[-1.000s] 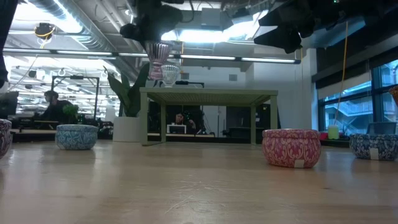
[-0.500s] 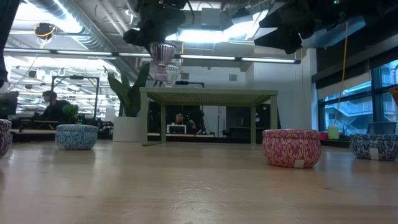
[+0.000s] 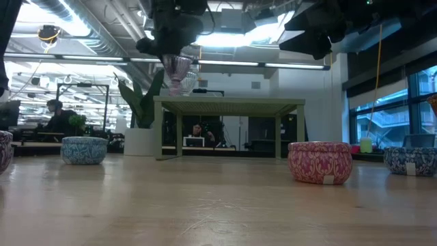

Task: Pick & Place candle stick holders
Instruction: Put the left pink glass candle holder on the shelf

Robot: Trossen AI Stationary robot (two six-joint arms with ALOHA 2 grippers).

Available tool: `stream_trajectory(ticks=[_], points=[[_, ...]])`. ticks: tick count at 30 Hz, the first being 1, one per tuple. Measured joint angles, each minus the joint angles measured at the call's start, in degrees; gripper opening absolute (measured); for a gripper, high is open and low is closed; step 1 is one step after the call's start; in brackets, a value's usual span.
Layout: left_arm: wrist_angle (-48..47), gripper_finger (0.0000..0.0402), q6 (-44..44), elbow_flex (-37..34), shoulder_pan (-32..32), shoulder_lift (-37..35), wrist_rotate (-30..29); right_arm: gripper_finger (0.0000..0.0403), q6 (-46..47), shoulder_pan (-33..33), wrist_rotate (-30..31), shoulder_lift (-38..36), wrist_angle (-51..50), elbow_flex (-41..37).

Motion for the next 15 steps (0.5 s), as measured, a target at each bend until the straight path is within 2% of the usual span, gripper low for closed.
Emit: stream_trajectory(ticks=[4,15], points=[[0.6,0.0035,-0.2,0.0,0.2,-0.6,1.7,0.0337,0.0,0.0,0.0,0.0,-0.1,0.0],[-0.3,0.0035,-0.5,0.0,0.6,-0.3,1.3,0.0337,0.0,0.0,0.0,0.0,-0.2,0.0]])
